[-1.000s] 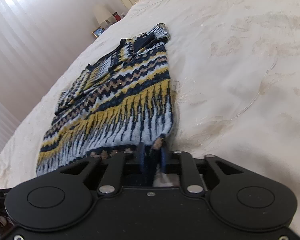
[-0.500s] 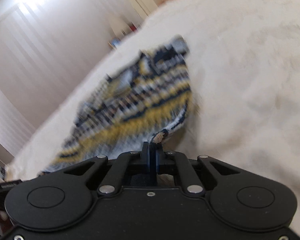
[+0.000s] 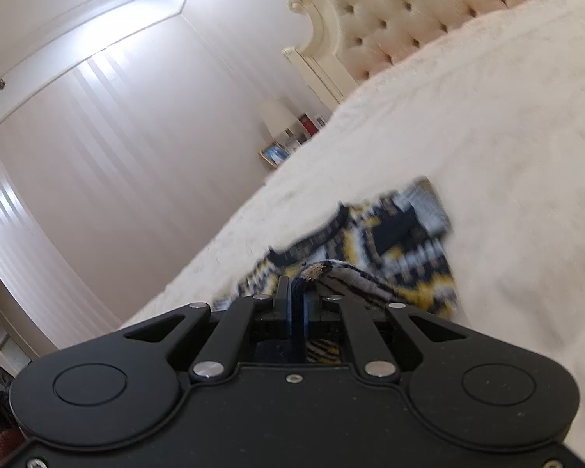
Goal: Fold small clothes
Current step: 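Grasp the hem with both tools and lift it toward the collar, then lay the hem over the collar and open both tools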
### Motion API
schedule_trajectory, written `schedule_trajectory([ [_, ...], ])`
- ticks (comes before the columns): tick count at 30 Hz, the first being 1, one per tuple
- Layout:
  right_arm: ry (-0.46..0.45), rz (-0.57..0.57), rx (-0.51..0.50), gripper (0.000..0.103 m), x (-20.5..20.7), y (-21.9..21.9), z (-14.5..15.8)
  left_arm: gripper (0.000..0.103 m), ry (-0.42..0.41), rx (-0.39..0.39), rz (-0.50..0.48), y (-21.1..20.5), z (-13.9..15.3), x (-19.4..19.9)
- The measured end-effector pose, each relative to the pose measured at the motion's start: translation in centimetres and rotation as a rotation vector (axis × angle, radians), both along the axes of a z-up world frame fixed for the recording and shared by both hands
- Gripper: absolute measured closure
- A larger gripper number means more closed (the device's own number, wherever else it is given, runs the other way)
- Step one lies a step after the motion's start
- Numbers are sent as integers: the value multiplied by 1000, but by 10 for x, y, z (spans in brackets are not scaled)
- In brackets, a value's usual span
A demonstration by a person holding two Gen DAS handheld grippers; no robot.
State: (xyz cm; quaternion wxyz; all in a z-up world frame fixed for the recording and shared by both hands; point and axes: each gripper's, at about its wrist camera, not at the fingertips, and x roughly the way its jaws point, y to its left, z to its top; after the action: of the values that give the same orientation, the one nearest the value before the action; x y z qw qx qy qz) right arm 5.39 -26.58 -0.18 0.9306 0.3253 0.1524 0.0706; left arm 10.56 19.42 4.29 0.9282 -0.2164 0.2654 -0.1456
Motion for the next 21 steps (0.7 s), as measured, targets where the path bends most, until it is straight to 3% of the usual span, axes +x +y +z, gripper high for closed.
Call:
schedule_trajectory([
  [6,-13,-35,-23,91,70,-9,19,95,-71,21,27,0,18,65],
  [12,57,-87,16,91,143,-25,6,99,-79,39,84,10,19,127],
  [17,132,-113,-2,91,170,-25,-12,99,-38,174,30,6,-4,149],
  [21,148,-106,8,91,169,-25,-17,96,3,323,-79,1,-34,146],
])
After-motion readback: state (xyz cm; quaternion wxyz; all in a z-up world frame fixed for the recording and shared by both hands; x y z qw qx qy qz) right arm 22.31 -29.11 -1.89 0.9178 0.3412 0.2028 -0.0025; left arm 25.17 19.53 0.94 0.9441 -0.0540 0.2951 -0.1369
